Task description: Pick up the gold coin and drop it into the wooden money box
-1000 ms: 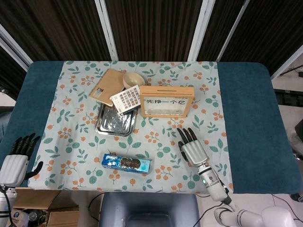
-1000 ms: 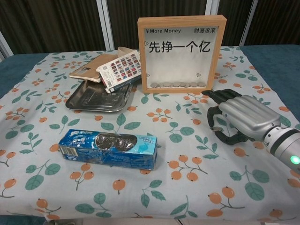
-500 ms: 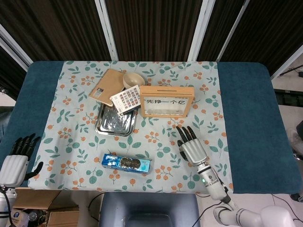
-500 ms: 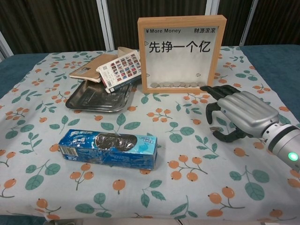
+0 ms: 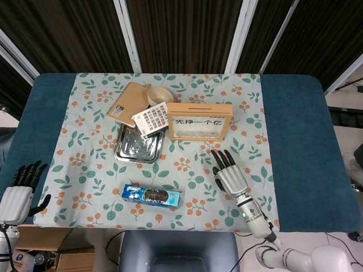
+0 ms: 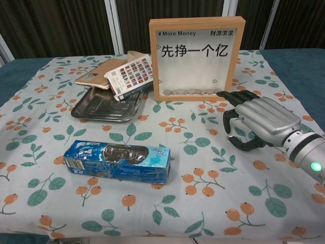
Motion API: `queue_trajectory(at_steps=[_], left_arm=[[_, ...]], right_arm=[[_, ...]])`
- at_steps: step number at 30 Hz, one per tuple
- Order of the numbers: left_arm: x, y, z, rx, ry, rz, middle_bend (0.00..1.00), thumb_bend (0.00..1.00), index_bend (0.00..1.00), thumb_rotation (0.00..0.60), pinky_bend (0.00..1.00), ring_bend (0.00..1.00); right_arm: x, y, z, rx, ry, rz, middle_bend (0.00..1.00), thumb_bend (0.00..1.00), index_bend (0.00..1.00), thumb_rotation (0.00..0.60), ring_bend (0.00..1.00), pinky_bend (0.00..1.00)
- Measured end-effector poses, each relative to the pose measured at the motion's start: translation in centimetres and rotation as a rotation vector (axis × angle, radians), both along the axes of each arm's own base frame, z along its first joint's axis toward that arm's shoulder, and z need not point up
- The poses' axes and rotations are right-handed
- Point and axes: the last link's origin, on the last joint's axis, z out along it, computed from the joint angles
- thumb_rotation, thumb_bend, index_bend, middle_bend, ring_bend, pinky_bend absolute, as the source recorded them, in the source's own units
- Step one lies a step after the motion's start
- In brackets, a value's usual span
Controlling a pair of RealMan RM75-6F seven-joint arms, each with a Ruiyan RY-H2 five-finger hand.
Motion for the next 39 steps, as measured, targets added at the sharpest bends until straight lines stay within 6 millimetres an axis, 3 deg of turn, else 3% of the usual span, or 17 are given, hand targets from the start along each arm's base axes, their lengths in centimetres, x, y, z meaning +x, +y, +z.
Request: queue_trajectory(at_steps=[28,35,39], left_arm=[[-0.1,0.1,0.1,0.0,0.002,0.005,0.0,0.35,0.0,0.6,0.0,0.0],[0.0,0.0,0.2,0.007,-0.001,-0.004,0.0,0.35,0.0,0.6,0.0,0.0],[0.2,-0.1,0.2,0.009,-0.006,-0.011,0.0,0.35,0.0,0.6,0.0,0.0]], right_arm=[[0.1,-0.3,0.6,-0.024,-0.016,-0.006,0.09,0.61,0.73,0.6,0.0,0.0],[2.2,0.0,3.2,-0.072,-0.132,0.055,0.09,0.61,0.75,0.6,0.0,0.0],[4.7,0.2,6.4,-0.111,-0.235,0.115,0.09,0.62,0.75,0.6,0.0,0.0]])
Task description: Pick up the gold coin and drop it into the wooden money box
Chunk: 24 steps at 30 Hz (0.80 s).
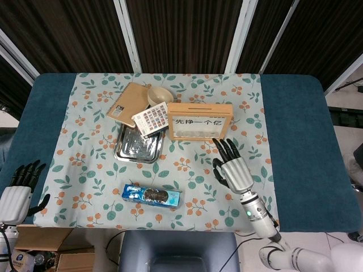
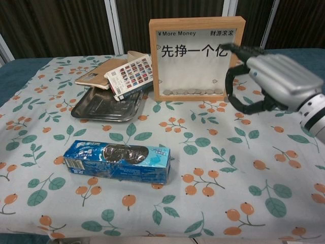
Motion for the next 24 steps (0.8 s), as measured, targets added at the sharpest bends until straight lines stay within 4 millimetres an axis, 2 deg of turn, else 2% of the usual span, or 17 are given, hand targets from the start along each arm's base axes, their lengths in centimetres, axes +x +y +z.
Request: queue_trajectory(at_steps=[5,9,12,16,24], left_arm=[[0.2,-0.1,0.0,0.002,-0.003,-0.01,0.0,0.36,0.0,0.6,0.0,0.0],[0.3,-0.2,0.2,0.005,-0.006,-0.014,0.0,0.36,0.0,0.6,0.0,0.0],[0.3,-0.2,0.3,0.007,-0.009,-0.016,0.0,0.36,0.0,0.6,0.0,0.0],[0.2,-0.2,0.4,0.009,-0.019,-0.016,0.0,0.36,0.0,0.6,0.0,0.0],[0.2,-0.1,0.5,0.003,-0.022,-0.017,0.0,0.36,0.0,0.6,0.0,0.0]], right_arm=[[3.8,-0.4,5.3,-0.087,-0.097,0.074,0.1,0.62,0.76,0.6,0.0,0.0],[7.2,-2.3,10.4,-0.197,-0.133,0.109,0.1,0.62,0.77,0.6,0.0,0.0],[9.0,-4.3,12.8,-0.249,-0.132,0.092,0.1,0.62,0.78,0.6,0.0,0.0],[11.1,-7.0,14.7,-0.286,-0.099,0.044,0.12,0.62,0.78,0.6,0.0,0.0],[13.3,-12.2,15.1,-0.249,0.014,-0.134,0.12,0.64,0.79,0.6,0.0,0.0]])
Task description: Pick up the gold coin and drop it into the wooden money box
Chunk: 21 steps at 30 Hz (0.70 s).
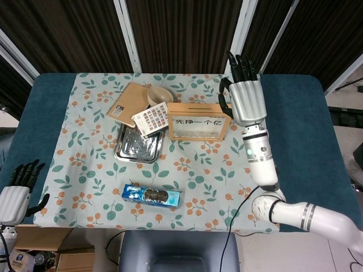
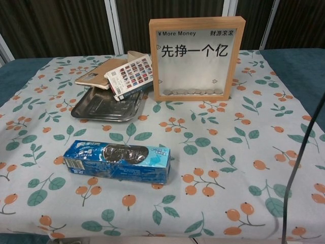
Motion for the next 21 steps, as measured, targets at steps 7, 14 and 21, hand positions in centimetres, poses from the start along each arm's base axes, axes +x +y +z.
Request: queue_trajectory(at_steps=[7,14,21], left_arm=[[-0.1,0.0,0.1,-0.003,-0.003,0.004,0.0,0.36,0.0,0.6,0.0,0.0],[-0.3,0.2,0.0,-0.011,0.001,0.013,0.0,0.36,0.0,0.6,0.0,0.0],[-0.4,0.2,-0.2,-0.015,0.001,0.016,0.0,0.36,0.0,0.6,0.0,0.0]], right_arm=[[1.1,-3.3,-2.2,0.062,0.106,-0.121,0.12,0.64,0.79,0.6,0.0,0.0],[1.4,-3.5,-5.6,0.136,0.147,-0.151,0.12,0.64,0.79,0.6,0.0,0.0],[2.1,-3.3,-7.1,0.155,0.166,-0.146,0.12,0.64,0.79,0.6,0.0,0.0]])
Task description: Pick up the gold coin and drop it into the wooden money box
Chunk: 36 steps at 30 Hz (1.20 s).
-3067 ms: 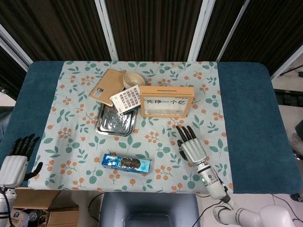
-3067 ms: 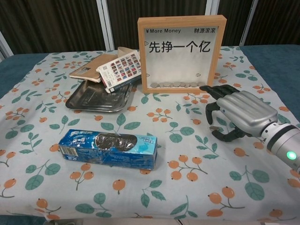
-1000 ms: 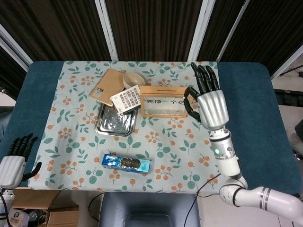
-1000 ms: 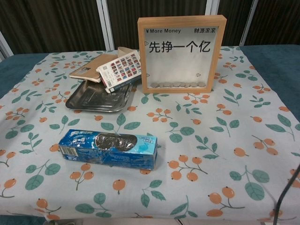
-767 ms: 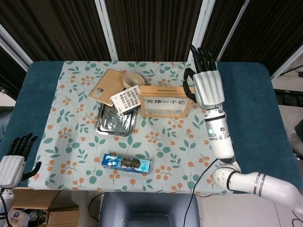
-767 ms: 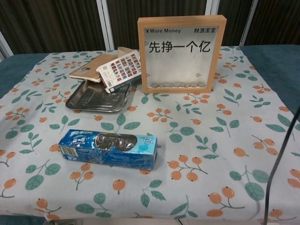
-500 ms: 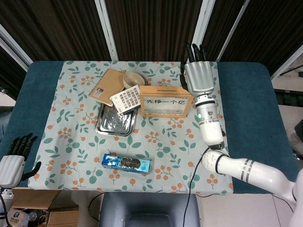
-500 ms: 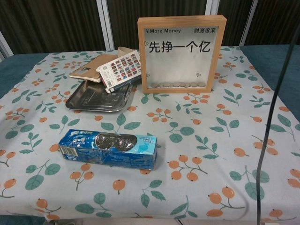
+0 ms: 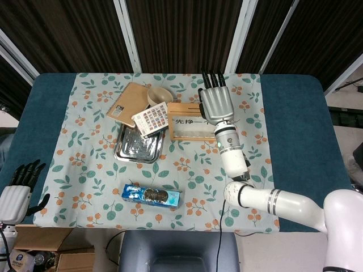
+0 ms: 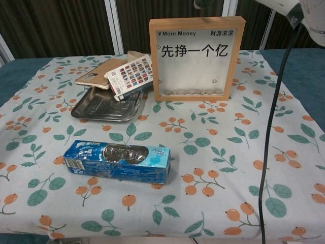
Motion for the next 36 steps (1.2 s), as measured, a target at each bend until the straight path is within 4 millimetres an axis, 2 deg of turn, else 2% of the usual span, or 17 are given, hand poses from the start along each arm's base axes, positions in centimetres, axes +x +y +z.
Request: queue_trajectory(at_steps=[24,26,29,32,33,36], left_arm=[[-0.3,0.0,0.0,0.0,0.0,0.006,0.0,0.35,0.0,0.6,0.0,0.0],[-0.3,0.0,0.1,0.0,0.001,0.006,0.0,0.35,0.0,0.6,0.0,0.0],[-0.4,0.0,0.1,0.0,0.001,0.008,0.0,0.36,0.0,0.6,0.0,0.0],[-0.4,0.0,0.0,-0.002,0.003,0.009,0.0,0.35,0.0,0.6,0.0,0.0],[-0.4,0.0,0.0,-0.002,0.002,0.009,0.0,0.36,0.0,0.6,0.0,0.0],[-0.3,0.0,0.0,-0.002,0.003,0.007,0.0,0.36,0.0,0.6,0.0,0.0]], right_arm=[[-0.7,-0.6,-1.4,0.024,0.019,-0.052,0.12,0.64,0.78,0.6,0.0,0.0],[-0.7,-0.6,-1.4,0.027,0.018,-0.052,0.12,0.64,0.7,0.6,0.0,0.0],[-0.8,-0.6,-1.4,0.028,0.014,-0.05,0.12,0.64,0.47,0.6,0.0,0.0],[-0.9,-0.5,-1.3,0.038,0.014,-0.053,0.04,0.64,0.09,0.6,0.0,0.0],[-0.9,-0.5,-1.1,0.043,0.012,-0.054,0.02,0.64,0.02,0.6,0.0,0.0],[-0.9,-0.2,-0.5,0.045,-0.01,-0.045,0.0,0.63,0.0,0.6,0.0,0.0]])
